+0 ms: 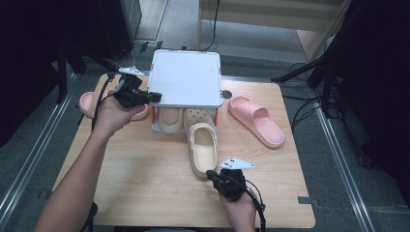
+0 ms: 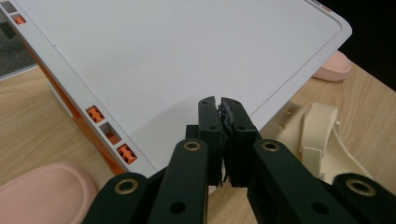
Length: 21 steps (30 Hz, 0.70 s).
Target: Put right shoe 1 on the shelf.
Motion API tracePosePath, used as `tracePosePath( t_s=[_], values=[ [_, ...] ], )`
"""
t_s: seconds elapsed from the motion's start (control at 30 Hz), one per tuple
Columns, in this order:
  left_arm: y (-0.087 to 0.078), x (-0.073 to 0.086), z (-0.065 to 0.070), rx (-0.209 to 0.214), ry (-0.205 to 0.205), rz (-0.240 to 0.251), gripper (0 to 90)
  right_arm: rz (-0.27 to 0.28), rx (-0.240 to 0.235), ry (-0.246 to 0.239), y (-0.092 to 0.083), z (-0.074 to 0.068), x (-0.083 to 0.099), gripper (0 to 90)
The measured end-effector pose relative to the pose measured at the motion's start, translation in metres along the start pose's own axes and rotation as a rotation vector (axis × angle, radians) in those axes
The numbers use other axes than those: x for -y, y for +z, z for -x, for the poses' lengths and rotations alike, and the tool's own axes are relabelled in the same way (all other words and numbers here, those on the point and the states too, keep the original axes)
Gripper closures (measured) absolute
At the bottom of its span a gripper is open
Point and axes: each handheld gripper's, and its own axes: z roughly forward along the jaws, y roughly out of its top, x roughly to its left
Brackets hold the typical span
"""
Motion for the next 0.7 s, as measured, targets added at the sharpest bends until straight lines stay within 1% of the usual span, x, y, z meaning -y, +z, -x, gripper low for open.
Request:
tracePosePath(
  t_s=[0.07,0.13,0.23,0.33,0.4,0.5,0.6,0.67,0.7],
  values=[
    [0.0,0.0,0.0,0.001,0.002,0.002,87.3,-0.023,-0.004,-0.02,0.004,-0.003,0.002,90.0],
    [0.0,0.0,0.0,0.0,0.004,0.003,87.3,-0.037,0.004,-0.039,0.006,-0.004,0.004,90.0],
    [0.0,0.0,0.0,-0.005,0.005,0.004,87.2,-0.057,0.019,-0.05,0.011,-0.004,0.007,90.0],
    [0.0,0.0,0.001,-0.005,0.006,0.004,87.2,-0.046,0.02,-0.06,0.014,-0.004,0.007,90.0],
    [0.0,0.0,0.0,-0.002,0.004,0.004,87.2,-0.041,0.031,-0.079,0.016,-0.005,0.005,90.0],
    [0.0,0.0,0.0,-0.003,0.004,0.004,87.2,-0.044,0.044,-0.09,0.021,-0.007,0.002,90.0],
    [0.0,0.0,0.0,-0.001,0.004,0.005,87.2,-0.031,0.037,-0.089,0.027,-0.006,-0.002,90.0],
    [0.0,0.0,0.0,-0.001,0.005,0.006,87.2,-0.022,0.019,-0.086,0.032,-0.005,-0.007,90.0],
    [0.0,0.001,0.0,-0.002,0.006,0.007,87.2,-0.021,0.029,-0.09,0.034,-0.006,-0.009,90.0]
  ],
)
